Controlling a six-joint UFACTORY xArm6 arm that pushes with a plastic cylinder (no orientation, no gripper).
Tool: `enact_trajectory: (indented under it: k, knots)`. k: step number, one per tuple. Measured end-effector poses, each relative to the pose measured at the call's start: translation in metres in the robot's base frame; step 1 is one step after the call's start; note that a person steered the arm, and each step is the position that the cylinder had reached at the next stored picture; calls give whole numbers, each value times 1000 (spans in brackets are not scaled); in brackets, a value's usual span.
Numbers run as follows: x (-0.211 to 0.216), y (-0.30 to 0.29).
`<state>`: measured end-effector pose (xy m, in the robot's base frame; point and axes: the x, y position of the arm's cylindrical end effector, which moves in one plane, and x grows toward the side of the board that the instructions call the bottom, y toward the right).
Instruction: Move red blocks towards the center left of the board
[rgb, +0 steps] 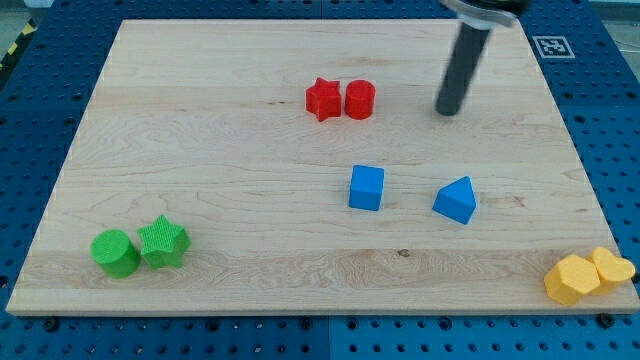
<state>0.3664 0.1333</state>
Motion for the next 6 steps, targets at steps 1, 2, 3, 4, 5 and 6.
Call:
enact_trajectory:
  k: [1, 2, 3, 4, 5, 6]
  knots:
    - [-9, -82]
    - [-9, -165]
    - [-9, -203]
    - [-21, -191]
    - [-5, -193]
    - [37, -206]
